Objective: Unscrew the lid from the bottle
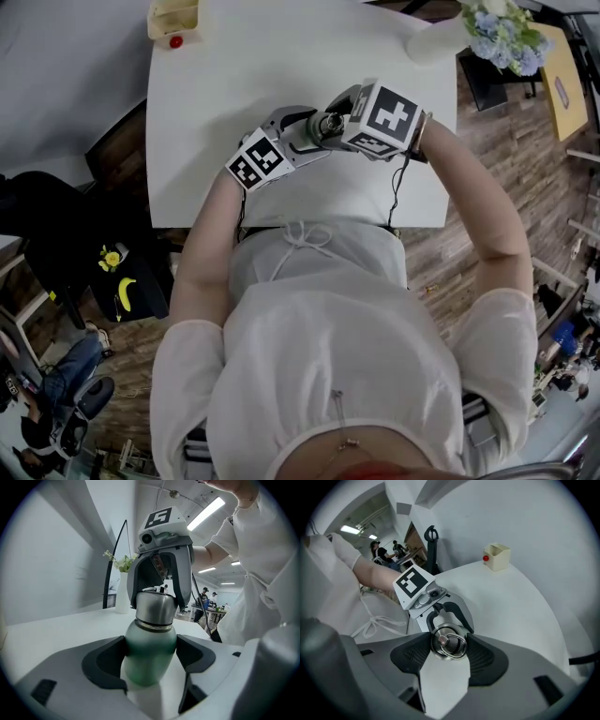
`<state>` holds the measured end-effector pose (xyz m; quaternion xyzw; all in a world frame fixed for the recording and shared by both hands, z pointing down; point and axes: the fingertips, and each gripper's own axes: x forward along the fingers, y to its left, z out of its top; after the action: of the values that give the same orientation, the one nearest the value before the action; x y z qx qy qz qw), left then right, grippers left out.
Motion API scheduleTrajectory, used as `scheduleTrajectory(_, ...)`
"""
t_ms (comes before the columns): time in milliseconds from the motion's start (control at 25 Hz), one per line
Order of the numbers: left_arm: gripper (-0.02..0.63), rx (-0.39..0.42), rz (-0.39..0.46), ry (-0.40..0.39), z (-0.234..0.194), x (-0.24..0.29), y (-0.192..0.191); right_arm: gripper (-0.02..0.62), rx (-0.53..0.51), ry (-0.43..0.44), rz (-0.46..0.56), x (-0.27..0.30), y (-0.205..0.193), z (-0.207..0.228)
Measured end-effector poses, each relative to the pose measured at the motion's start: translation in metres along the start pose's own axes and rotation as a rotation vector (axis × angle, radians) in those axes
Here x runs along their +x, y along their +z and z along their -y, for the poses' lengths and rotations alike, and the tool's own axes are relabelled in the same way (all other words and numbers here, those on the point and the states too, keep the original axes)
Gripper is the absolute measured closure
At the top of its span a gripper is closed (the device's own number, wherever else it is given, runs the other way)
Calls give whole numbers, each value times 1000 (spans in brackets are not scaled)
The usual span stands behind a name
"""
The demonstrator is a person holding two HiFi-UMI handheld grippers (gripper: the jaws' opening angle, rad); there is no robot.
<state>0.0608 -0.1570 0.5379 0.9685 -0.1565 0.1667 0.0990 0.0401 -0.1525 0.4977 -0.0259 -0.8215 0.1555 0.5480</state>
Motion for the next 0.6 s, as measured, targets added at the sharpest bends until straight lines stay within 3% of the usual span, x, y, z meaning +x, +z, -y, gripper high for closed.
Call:
scheduleTrajectory(280,247,-10,4,-6,-1,0,0,340,-141,43,-25,0,1,-1)
scheduleTrajectory(400,247,-17,6,-8,0,2,1,273,-84,-27,-1,0,0,5)
scheduleTrajectory(600,247,-24,5,-11,2,1,1,264,119,-112,81,-8,-5,5)
